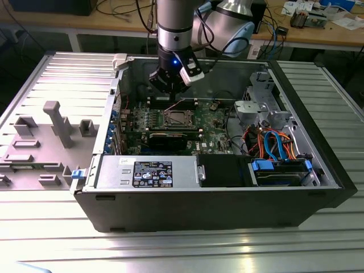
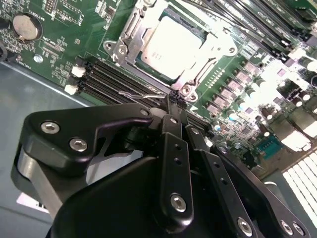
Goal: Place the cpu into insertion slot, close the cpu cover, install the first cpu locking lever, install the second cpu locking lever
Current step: 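Install the first cpu locking lever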
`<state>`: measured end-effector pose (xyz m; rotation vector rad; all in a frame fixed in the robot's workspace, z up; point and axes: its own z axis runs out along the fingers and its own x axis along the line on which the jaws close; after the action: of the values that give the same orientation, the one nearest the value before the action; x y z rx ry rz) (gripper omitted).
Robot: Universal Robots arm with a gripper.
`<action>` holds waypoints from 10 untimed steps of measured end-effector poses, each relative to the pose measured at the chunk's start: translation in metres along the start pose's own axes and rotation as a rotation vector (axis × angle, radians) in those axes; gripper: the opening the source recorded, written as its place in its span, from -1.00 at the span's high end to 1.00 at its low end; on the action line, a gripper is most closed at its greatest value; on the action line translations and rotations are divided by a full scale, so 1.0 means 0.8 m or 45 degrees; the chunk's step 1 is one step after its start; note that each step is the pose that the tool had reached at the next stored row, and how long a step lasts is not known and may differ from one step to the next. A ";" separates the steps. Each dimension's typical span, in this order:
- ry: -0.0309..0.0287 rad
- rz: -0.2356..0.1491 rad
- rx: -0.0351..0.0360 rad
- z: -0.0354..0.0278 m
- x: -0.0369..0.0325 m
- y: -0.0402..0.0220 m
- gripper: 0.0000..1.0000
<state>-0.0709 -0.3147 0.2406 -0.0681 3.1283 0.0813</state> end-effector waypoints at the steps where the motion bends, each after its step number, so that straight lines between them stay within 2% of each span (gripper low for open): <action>1: -0.0027 0.000 0.0002 0.0008 -0.0006 0.0001 0.79; 5: -0.0152 -0.001 0.0006 0.0029 -0.0011 0.0000 0.79; 10: -0.0168 -0.001 0.0011 0.0054 -0.0020 0.0003 0.79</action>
<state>-0.0693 -0.3141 0.2363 -0.0682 3.1151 0.0800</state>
